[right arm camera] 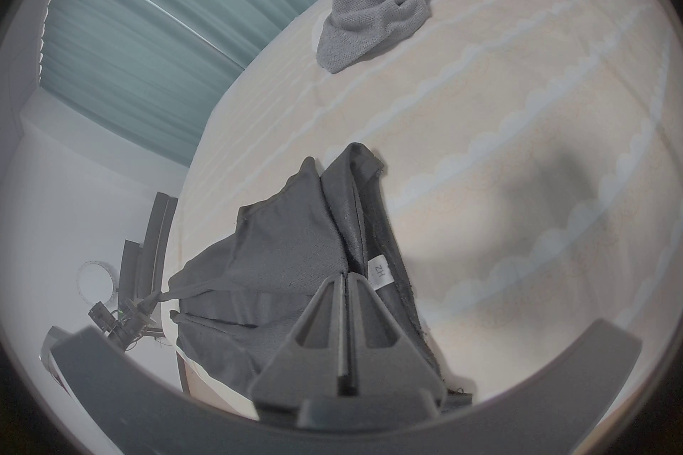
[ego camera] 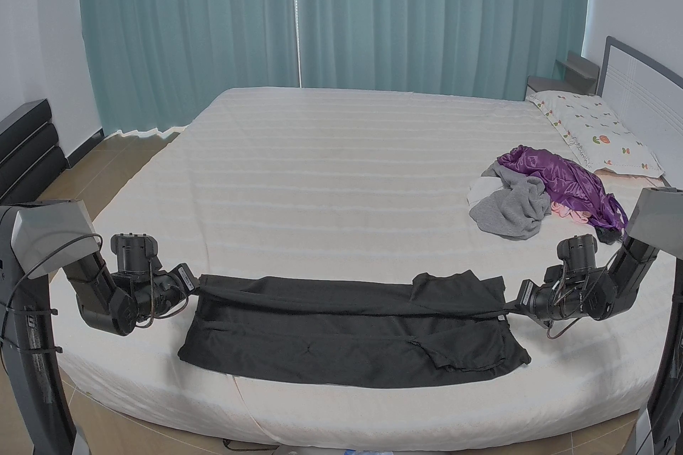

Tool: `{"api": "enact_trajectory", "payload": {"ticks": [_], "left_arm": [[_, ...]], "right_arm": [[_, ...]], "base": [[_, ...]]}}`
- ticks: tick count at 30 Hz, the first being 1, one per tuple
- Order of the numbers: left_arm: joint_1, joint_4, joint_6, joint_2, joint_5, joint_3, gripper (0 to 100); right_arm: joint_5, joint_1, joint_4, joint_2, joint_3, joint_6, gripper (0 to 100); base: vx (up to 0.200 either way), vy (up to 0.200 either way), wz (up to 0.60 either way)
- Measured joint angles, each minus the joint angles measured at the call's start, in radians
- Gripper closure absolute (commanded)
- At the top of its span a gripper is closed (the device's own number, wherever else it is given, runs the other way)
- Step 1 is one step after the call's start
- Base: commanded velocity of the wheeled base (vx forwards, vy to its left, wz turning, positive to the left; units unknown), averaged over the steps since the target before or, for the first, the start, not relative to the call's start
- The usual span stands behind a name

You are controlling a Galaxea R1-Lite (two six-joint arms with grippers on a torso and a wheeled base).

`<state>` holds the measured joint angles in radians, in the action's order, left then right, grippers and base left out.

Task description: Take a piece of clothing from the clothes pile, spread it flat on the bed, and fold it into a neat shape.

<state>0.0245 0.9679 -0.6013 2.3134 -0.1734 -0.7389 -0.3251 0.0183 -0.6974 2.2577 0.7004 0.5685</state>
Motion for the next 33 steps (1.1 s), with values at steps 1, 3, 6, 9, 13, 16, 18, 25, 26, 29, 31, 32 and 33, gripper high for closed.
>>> {"api": "enact_trajectory", "payload": {"ticks": [1,3,6,9,13,16,18,25,26,29,31,32,33], "left_arm": [[-0.001,0.0,0.004,0.0,-0.006,0.009,100],[-0.001,0.001,0.013,0.0,-0.009,0.022,100],[0.0,0.002,0.035,-0.001,-0.011,0.043,100],[0.002,0.002,0.053,-0.001,-0.012,0.058,100],[0.002,0.0,0.058,0.0,-0.012,0.067,100],[0.001,0.0,0.06,0.0,-0.012,0.072,100],[0.001,0.0,0.069,0.0,-0.011,0.08,100],[-0.001,0.0,0.116,0.003,-0.011,0.106,0],[-0.001,0.0,0.117,0.004,-0.011,0.106,0],[-0.004,0.0,0.117,0.011,-0.01,0.105,0],[-0.004,0.0,0.114,0.012,-0.01,0.105,0],[-0.004,0.0,0.112,0.012,-0.01,0.103,0],[-0.004,0.001,0.11,0.012,-0.01,0.101,0]], "right_arm": [[0.002,0.0,0.0,0.002,-0.001,-0.006,100],[0.004,0.0,0.001,0.006,-0.005,-0.017,100],[0.006,0.0,0.001,0.01,-0.006,-0.026,100],[0.009,-0.001,0.002,0.012,-0.008,-0.029,100],[0.011,-0.002,0.003,0.015,-0.009,-0.034,100],[0.012,-0.002,0.002,0.017,-0.011,-0.045,100],[0.016,-0.002,0.002,0.018,-0.016,-0.06,100],[0.074,0.007,0.001,0.033,-0.022,-0.107,100],[0.074,0.007,0.001,0.034,-0.022,-0.109,100],[0.074,0.008,0.0,0.038,-0.021,-0.106,0],[0.071,0.008,0.001,0.037,-0.017,-0.096,0],[0.068,0.007,0.001,0.034,-0.014,-0.089,0],[0.066,0.006,0.0,0.03,-0.012,-0.081,0]], "base": [[0.0,0.0,0.0],[0.0,0.0,0.0],[0.0,0.0,0.0],[0.0,0.0,0.0],[0.0,0.0,0.0],[0.0,0.0,0.0],[0.0,0.0,0.0],[0.0,0.0,0.0],[0.0,0.0,0.0],[0.0,0.0,0.0],[0.0,0.0,0.0],[0.0,0.0,0.0],[0.0,0.0,0.0]]}}
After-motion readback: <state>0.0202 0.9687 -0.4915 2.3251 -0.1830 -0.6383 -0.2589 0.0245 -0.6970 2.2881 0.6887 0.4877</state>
